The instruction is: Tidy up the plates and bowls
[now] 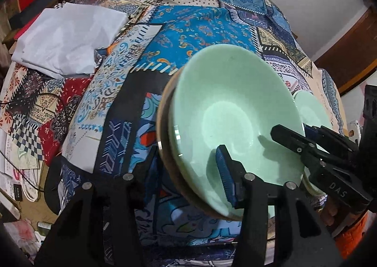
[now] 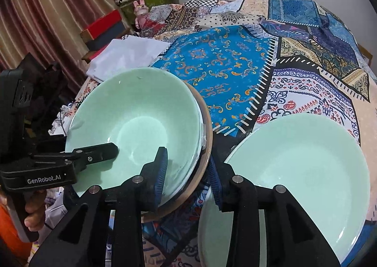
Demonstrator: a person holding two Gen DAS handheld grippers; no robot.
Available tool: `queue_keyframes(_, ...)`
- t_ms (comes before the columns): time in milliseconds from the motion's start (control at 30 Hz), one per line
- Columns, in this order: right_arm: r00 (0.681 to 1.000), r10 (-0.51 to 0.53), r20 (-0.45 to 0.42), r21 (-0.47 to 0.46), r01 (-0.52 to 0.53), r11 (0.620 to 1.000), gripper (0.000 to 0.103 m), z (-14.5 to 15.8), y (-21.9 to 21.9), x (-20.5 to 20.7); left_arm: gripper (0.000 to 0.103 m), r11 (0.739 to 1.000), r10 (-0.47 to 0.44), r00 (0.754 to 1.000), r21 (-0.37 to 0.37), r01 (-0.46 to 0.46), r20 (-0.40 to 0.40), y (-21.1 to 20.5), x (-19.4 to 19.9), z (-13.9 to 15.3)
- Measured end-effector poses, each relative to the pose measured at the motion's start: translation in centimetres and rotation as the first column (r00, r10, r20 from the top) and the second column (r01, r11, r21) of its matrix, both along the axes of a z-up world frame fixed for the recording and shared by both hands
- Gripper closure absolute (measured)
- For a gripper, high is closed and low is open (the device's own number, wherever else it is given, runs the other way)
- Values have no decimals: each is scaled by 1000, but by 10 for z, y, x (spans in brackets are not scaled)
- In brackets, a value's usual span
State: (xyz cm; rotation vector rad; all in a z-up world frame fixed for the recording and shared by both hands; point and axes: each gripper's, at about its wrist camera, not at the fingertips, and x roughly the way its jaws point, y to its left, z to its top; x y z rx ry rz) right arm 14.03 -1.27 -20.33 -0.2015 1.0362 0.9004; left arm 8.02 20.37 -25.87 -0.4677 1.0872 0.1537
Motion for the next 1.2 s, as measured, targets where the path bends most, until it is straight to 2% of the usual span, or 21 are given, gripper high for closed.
queue_keyframes(167, 1000, -6, 25, -1, 6, 1000, 70, 1, 1, -3, 58, 1000, 5, 1000, 12, -5, -9, -5, 4, 3)
queue_keyframes(267, 1000, -19, 11, 17, 19, 1000, 71, 2, -1, -1, 58, 1000, 19, 1000, 12, -19, -22, -5, 5, 4)
queue_keyframes(433, 999, -36, 2, 24, 36, 999, 72, 2, -2, 1, 58, 997, 23, 999, 78, -21, -22, -12, 8, 12)
queue_keyframes(600, 999, -46, -10, 40, 46, 998, 72, 4, -5, 2, 58, 994, 30, 999, 103, -28, -17, -15, 9, 18)
queue_keyframes(833, 998, -69, 5, 81, 69, 994, 72, 19, -14, 2, 58, 992, 24, 999, 124, -26, 22, -22, 10, 38)
queue_keyframes(1200, 987, -140, 72, 157, 127, 979, 72, 61, -50, 5, 58, 988, -32, 993, 155, 14, 114, -52, 17, 82)
